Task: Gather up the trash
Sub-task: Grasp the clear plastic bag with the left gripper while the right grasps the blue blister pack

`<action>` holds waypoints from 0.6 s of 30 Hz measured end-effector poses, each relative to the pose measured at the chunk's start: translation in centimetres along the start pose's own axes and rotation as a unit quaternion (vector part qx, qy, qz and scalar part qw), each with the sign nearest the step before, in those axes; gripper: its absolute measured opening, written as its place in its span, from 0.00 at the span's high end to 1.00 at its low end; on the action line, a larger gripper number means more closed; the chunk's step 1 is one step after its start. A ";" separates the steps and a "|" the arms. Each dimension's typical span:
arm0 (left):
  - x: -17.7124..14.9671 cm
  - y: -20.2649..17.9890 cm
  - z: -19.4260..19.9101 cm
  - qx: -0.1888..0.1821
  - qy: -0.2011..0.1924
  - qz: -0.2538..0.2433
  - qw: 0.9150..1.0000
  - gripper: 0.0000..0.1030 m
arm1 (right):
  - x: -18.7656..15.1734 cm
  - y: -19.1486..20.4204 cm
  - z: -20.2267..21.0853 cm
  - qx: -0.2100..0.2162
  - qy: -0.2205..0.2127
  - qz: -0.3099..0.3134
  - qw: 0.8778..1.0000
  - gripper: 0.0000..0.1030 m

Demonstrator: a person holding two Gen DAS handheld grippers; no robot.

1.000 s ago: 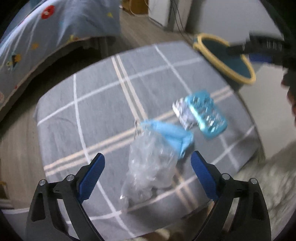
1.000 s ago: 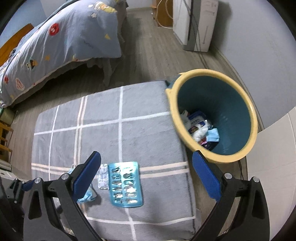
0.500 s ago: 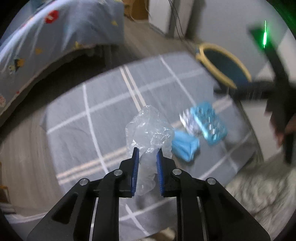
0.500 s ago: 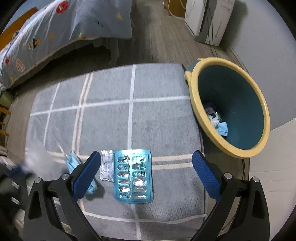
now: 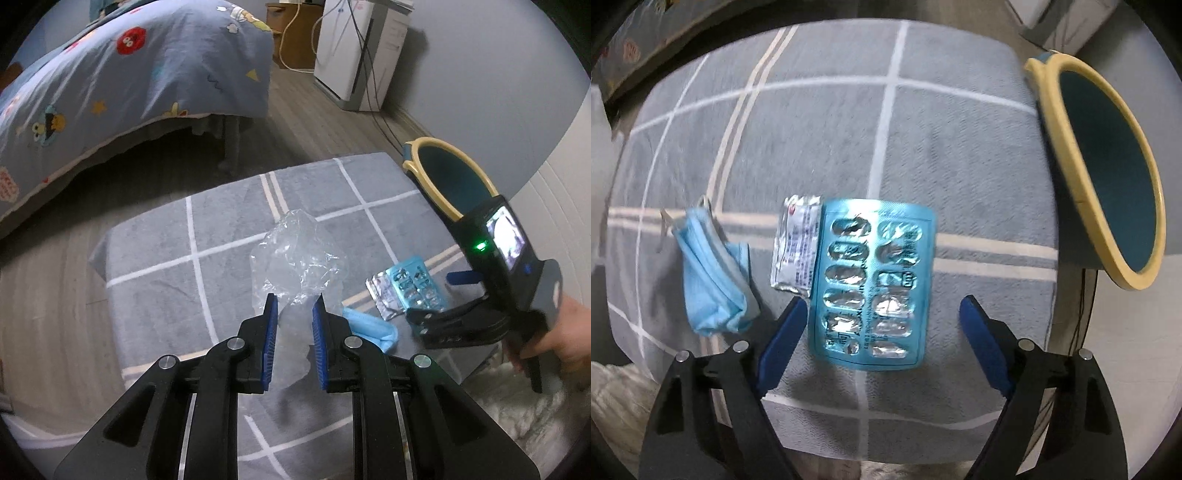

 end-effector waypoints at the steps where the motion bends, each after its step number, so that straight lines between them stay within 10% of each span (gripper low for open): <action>1: 0.0 0.0 0.1 0.000 0.000 0.000 1.000 0.81 | 0.0 0.1 -0.2 -0.004 0.002 0.003 1.000 0.20; 18: -0.1 0.0 0.2 0.000 -0.004 -0.005 1.000 0.81 | 0.6 -0.9 3.0 0.016 -0.045 -0.038 0.998 0.34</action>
Point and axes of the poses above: each gripper's, at about its wrist camera, not at the fingertips, and z roughly against the way its jaws point, y to its left, x to its top, the point moved 6 cm from there along -z, roughly the way its jaws point, and after that the axes turned 11 degrees about y, right-handed, at the moved point
